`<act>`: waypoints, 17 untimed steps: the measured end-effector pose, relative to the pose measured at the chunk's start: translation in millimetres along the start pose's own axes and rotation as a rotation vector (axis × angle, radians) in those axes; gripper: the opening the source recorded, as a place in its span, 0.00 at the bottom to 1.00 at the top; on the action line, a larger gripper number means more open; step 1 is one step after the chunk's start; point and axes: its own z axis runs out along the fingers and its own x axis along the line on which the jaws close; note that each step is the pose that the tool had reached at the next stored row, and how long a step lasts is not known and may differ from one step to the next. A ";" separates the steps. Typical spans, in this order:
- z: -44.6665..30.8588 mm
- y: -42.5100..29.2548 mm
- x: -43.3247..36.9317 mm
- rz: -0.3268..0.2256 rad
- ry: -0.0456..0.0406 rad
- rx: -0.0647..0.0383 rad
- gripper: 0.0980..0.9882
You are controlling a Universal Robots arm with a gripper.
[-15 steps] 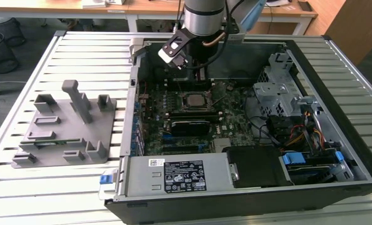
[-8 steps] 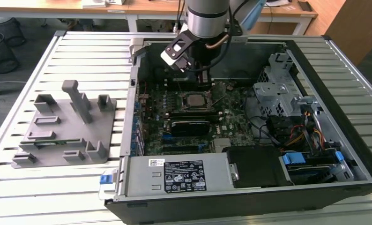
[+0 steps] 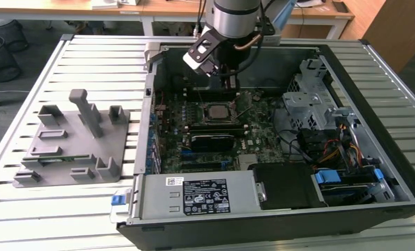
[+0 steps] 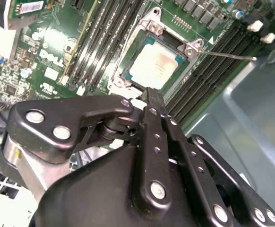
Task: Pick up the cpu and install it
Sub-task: 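Close the cpu cover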
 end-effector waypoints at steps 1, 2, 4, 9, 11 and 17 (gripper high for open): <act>-1.3 0.1 0.0 0.000 -0.0001 0.000 0.01; -1.5 0.1 0.1 0.000 0.0001 0.000 0.01; -1.5 0.2 -0.2 0.000 0.0001 0.000 0.01; -1.1 0.6 -2.7 0.000 0.0001 0.000 0.01; -1.0 4.5 -2.8 0.000 0.0000 0.000 0.01; -0.9 17.8 -3.3 0.000 -0.0003 0.002 0.01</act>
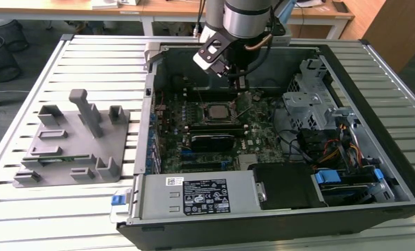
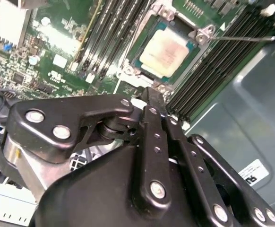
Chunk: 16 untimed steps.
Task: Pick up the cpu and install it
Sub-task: 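Close the cpu cover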
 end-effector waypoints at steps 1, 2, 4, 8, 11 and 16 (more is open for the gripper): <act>-1.0 0.1 0.1 0.000 0.0001 0.001 0.01; -2.3 0.2 0.2 0.000 0.0002 0.001 0.01; -3.3 1.1 0.2 0.000 0.0004 0.002 0.01; -3.1 9.3 0.0 0.000 0.0004 0.002 0.01; -2.8 17.6 -0.2 0.000 0.0004 0.003 0.01; -2.4 28.5 0.0 0.000 0.0004 0.004 0.01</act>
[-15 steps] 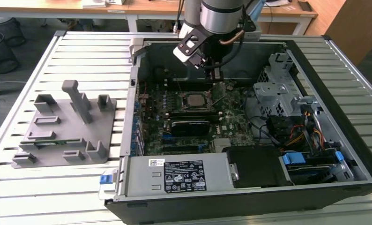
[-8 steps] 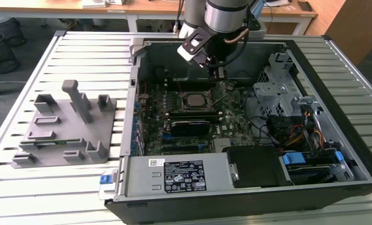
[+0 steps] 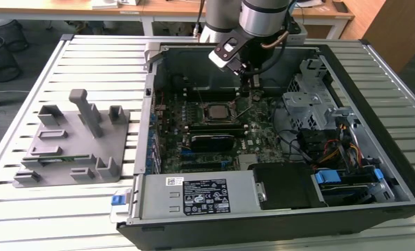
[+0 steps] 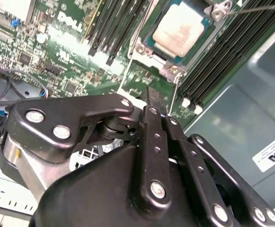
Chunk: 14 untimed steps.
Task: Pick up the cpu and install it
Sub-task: 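Close the cpu cover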
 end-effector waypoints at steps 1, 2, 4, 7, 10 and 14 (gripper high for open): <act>0.1 1.3 0.2 0.000 0.0001 0.000 0.01; 0.2 2.5 0.4 -0.001 0.0001 0.000 0.01; 0.6 4.9 0.9 -0.001 0.0001 0.001 0.01; 1.5 9.1 2.0 -0.003 0.0003 0.003 0.01; 2.7 11.8 2.7 -0.009 0.0004 0.005 0.01; 4.3 16.6 4.0 -0.013 0.0004 0.008 0.01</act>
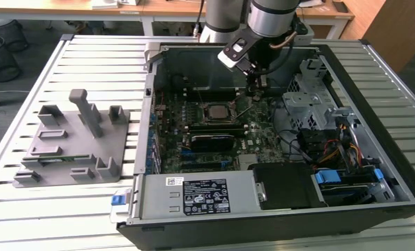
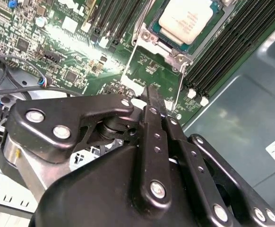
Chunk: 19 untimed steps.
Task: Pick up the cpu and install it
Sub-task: 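Close the cpu cover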
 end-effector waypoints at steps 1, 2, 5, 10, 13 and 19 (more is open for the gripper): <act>0.3 1.3 0.4 -0.001 0.0000 0.000 0.01; 0.6 2.6 0.8 -0.001 0.0002 0.001 0.01; 1.9 5.9 1.9 -0.001 0.0004 0.003 0.01; 3.4 10.0 3.2 -0.002 0.0005 0.005 0.01; 4.0 13.2 3.8 -0.002 0.0006 0.008 0.01; 6.0 17.9 5.7 -0.002 0.0007 0.012 0.01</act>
